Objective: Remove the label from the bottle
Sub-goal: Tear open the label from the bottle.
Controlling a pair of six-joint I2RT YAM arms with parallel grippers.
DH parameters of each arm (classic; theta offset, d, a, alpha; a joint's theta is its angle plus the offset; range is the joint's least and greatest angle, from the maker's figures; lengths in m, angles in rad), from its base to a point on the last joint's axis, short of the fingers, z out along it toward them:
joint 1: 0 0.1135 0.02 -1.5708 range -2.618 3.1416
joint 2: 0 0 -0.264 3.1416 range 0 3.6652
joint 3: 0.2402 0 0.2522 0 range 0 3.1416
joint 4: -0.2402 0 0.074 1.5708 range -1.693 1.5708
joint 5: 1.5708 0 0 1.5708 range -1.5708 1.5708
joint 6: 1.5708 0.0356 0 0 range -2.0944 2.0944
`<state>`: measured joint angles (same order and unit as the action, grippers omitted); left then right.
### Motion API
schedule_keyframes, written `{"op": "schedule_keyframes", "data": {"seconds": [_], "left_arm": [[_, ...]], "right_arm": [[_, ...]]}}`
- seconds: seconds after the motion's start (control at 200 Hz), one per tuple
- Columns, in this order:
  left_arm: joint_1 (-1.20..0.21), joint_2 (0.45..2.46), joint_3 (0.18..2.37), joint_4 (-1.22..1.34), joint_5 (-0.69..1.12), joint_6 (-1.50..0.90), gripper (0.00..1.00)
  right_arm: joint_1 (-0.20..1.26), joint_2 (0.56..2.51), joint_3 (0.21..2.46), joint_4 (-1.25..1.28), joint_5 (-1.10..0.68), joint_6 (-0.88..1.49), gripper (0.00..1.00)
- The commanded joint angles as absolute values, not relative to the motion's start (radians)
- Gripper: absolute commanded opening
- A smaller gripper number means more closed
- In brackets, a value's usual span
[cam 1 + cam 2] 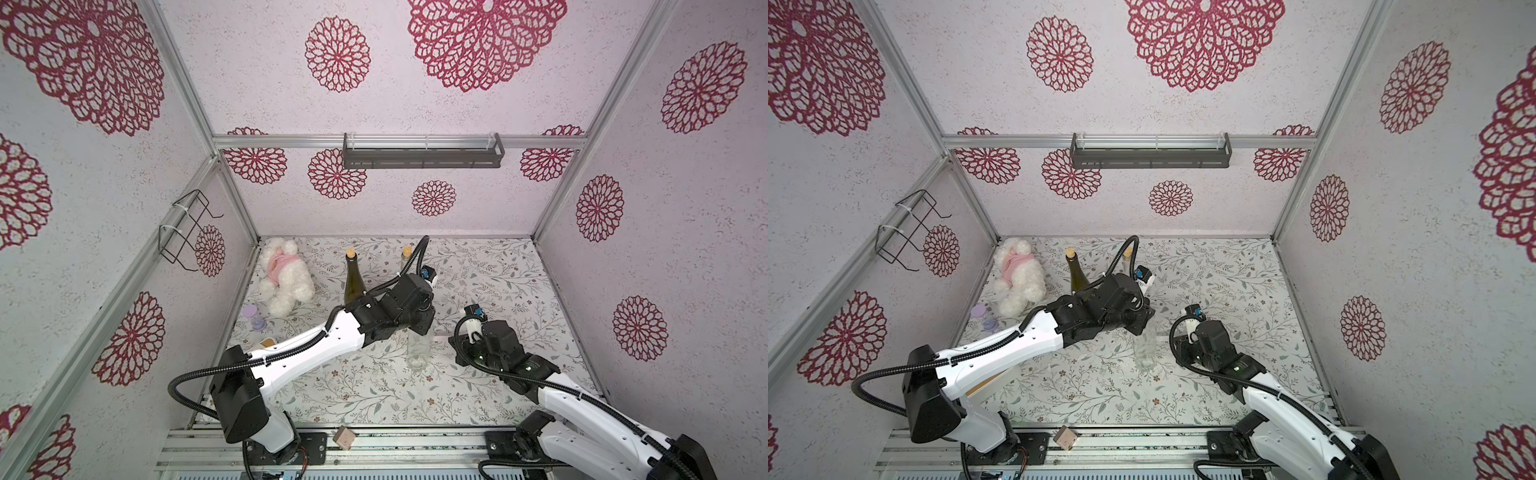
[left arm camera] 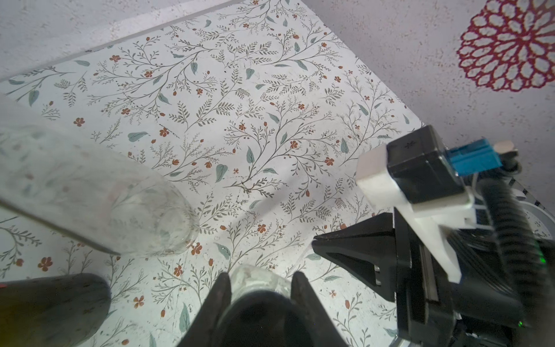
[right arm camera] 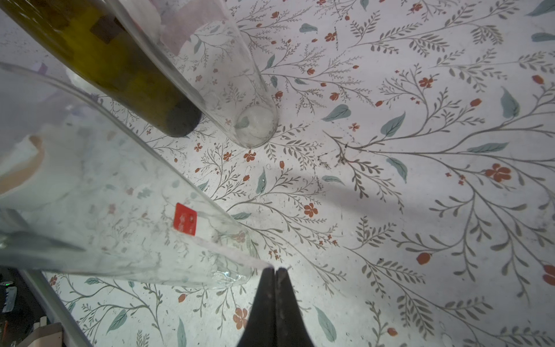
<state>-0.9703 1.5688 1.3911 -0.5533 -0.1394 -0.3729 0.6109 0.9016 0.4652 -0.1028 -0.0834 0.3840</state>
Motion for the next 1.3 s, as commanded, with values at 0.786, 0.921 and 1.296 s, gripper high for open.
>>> {"op": "schedule_keyframes", "data": {"seconds": [0.786, 0.921, 1.296], "left_arm": [[-1.012, 1.534, 1.347, -0.527, -0.082, -0.321, 0.22], [-1.015, 1.534, 1.341, -0.514, -0.07, -0.323, 0.22], [-1.016, 1.538, 1.338, -0.508, -0.064, -0.321, 0.22]], "right_arm": [[0.547, 1.009, 0.53, -0.048, -0.128, 0.328, 0.0], [0.527, 1.033, 0.534, -0.034, -0.156, 0.324, 0.0], [0.488, 1.095, 0.555, -0.012, -0.205, 0.308, 0.0]]}}
